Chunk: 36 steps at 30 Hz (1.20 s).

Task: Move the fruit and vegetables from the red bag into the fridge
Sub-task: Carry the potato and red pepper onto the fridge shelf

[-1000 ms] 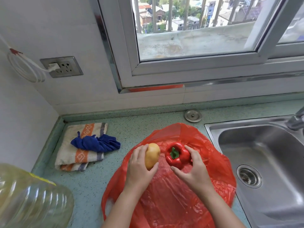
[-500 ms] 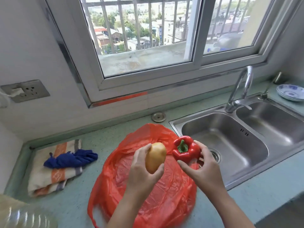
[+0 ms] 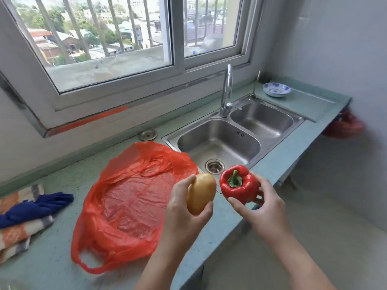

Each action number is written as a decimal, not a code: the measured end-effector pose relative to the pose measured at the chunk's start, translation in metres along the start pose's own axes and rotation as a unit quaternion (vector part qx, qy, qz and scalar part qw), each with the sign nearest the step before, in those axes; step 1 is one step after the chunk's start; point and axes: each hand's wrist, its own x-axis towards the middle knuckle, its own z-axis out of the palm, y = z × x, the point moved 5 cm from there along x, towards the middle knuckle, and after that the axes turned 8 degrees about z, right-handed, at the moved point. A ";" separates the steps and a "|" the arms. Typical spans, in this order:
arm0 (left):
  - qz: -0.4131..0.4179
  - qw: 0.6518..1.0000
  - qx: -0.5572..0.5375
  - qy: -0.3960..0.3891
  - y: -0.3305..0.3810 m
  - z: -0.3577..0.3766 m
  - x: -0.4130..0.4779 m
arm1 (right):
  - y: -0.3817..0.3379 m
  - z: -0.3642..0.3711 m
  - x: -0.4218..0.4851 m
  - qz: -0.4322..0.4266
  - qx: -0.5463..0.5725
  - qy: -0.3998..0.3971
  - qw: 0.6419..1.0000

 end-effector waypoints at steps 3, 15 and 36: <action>0.014 0.999 -0.027 -0.039 0.020 0.028 -0.008 | 0.012 -0.036 -0.017 0.010 -0.012 0.052 0.999; 0.105 0.969 -0.104 -0.198 0.129 0.182 -0.005 | 0.073 -0.212 -0.061 0.083 -0.005 0.255 0.963; 0.246 0.823 -0.250 -0.446 0.416 0.560 -0.088 | 0.212 -0.590 -0.198 0.166 0.017 0.584 0.794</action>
